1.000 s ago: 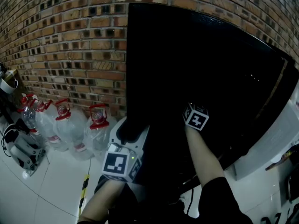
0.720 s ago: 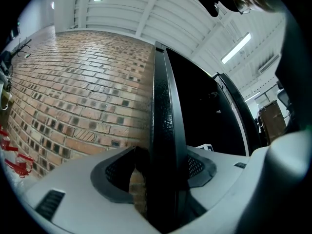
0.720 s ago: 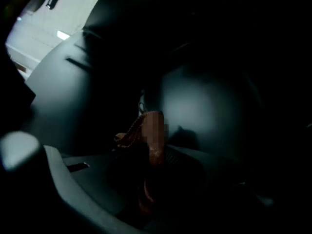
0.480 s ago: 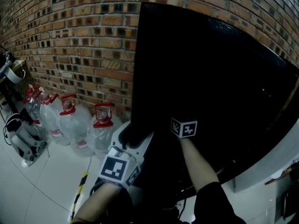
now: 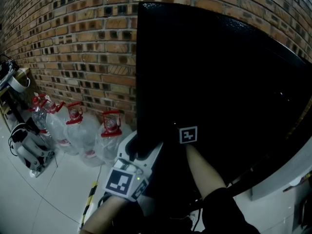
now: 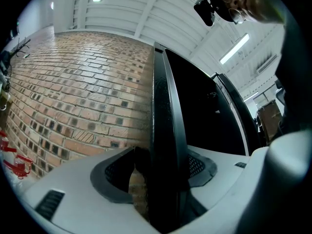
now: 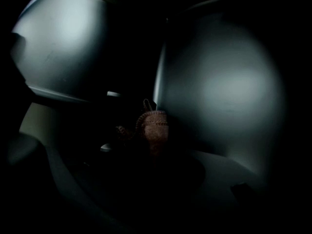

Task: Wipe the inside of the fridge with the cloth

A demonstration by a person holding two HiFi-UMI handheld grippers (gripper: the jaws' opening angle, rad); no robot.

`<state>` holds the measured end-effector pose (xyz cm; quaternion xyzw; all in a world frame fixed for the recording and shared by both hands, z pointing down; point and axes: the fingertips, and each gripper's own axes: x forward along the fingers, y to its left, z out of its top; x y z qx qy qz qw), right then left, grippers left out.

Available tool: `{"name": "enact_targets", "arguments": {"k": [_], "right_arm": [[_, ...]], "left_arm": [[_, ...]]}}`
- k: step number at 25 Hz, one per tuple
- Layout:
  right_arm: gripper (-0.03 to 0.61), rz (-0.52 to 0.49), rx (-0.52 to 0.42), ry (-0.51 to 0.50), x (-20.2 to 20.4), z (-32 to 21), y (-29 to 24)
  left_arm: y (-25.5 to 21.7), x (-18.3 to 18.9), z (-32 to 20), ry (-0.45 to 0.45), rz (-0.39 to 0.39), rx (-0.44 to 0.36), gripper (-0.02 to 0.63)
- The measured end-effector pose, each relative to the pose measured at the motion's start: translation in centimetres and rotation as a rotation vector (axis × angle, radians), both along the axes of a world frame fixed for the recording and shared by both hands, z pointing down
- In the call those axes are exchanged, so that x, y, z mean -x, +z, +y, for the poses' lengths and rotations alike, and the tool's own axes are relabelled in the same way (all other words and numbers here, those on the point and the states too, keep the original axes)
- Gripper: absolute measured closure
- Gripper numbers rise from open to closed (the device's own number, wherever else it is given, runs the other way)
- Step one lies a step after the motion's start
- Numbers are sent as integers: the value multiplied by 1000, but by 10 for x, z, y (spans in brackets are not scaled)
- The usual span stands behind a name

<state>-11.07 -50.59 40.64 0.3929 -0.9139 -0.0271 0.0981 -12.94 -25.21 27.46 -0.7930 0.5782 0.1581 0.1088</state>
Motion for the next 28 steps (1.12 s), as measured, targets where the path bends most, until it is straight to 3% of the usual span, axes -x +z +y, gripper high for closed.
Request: {"name": "enact_targets", "arguments": {"k": [3, 6, 15, 28], "right_arm": [[503, 48, -27, 45, -2, -1, -1], [502, 98, -51, 153, -14, -3, -1], [502, 61, 26, 316, -68, -11, 9], [500, 114, 66, 509, -151, -20, 19]], "left_arm": [[0, 0, -1, -5, -7, -4, 345], [-1, 1, -2, -10, -4, -9, 345], [0, 3, -1, -9, -3, -10, 344], [1, 0, 2, 29, 25, 23, 342]]}}
